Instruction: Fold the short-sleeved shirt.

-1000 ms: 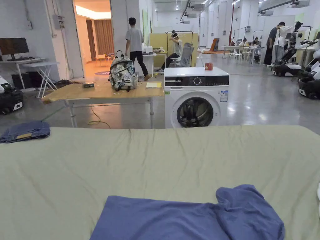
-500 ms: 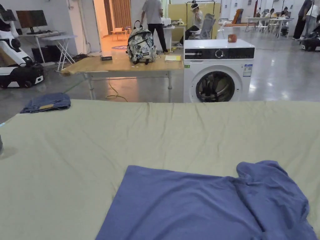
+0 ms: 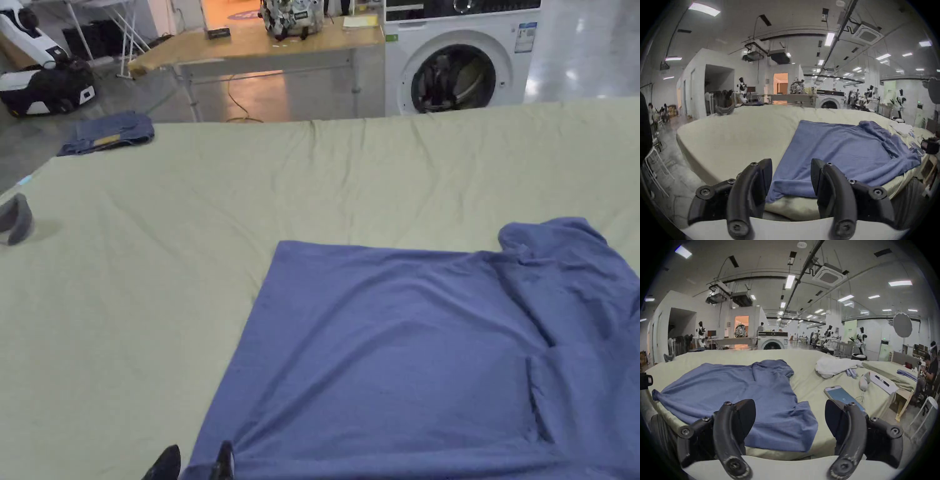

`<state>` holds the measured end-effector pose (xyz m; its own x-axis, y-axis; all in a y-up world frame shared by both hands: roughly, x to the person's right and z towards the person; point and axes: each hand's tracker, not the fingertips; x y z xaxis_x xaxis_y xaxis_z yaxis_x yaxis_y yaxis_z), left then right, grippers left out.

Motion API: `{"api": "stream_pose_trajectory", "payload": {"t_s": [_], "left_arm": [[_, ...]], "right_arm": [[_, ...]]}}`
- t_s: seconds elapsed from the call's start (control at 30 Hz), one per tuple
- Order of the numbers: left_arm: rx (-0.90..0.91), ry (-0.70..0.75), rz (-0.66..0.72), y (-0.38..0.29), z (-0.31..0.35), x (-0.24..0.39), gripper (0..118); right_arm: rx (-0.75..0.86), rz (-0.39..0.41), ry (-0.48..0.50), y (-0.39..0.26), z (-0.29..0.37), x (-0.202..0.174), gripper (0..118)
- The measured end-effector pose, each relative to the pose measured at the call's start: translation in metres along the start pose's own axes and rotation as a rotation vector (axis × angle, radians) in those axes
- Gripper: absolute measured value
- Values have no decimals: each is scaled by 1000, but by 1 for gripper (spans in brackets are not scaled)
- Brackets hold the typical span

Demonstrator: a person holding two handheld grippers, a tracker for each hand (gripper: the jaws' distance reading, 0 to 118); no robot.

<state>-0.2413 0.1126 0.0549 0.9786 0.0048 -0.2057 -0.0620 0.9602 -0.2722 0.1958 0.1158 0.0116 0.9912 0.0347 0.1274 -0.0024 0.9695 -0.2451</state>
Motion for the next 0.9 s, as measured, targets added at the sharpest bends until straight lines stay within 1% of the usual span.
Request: {"api": "stream_pose_trajectory", "payload": {"t_s": [0.07, 0.13, 0.23, 0.27, 0.33, 0.37, 0.4, 0.47, 0.5, 0.53, 0.57, 0.6, 0.63, 0.67, 0.7, 0.73, 0.77, 0.8, 0.87, 0.9], "left_arm": [[2, -28, -47, 12, -1, 9, 48], [37, -58, -78, 28, 0, 15, 48], [84, -78, -65, 56, 2, 16, 48], [100, -82, -44, 66, 2, 15, 48], [114, -84, -16, 83, 2, 12, 48], [124, -78, -10, 90, 3, 9, 48], [149, -53, -16, 95, 5, 7, 48], [174, 5, -68, 103, 9, 7, 48], [177, 12, -76, 104, 12, 6, 48], [166, 2, -74, 106, 13, 5, 48], [143, -44, -89, 108, 16, 2, 46], [102, -125, -86, 109, 17, -2, 37], [67, -145, -76, 110, 17, -3, 12], [37, -122, -68, 106, 17, -4, 0], [46, -111, -70, 104, 18, -5, 0], [26, -173, -61, 102, 18, -10, 0], [-7, -185, -37, 99, 16, -14, 0], [-30, -179, -13, 95, 16, -17, 0], [-22, -167, 0, 90, 15, -24, 0], [-43, -163, 1, 86, 13, -27, 0]], "right_arm": [[-34, -7, 51, 7, -1, -4, 90], [-34, 6, 68, 13, 0, -15, 90], [-17, 108, 126, 27, 0, -40, 90], [-22, 146, 132, 32, -1, -48, 90], [-17, 169, 166, 43, -2, -64, 88], [-20, 165, 163, 48, -3, -69, 88], [-22, 164, 167, 53, -3, -74, 85], [-29, 146, 192, 61, -1, -79, 72], [-35, 134, 207, 64, -1, -80, 66], [-41, 119, 217, 66, -1, -79, 58], [-50, 100, 232, 69, 1, -80, 47], [-56, 87, 234, 71, 1, -78, 30], [-67, 78, 230, 72, 0, -77, 10], [-72, 73, 219, 72, 0, -77, 3], [-73, 70, 219, 70, -1, -71, 0], [-81, 59, 246, 69, -1, -67, 0], [-74, 49, 258, 68, 2, -64, 0], [-75, 57, 252, 68, 3, -63, 0], [-71, 97, 239, 70, 4, -65, 0], [-74, 97, 247, 71, 4, -64, 0]]}}
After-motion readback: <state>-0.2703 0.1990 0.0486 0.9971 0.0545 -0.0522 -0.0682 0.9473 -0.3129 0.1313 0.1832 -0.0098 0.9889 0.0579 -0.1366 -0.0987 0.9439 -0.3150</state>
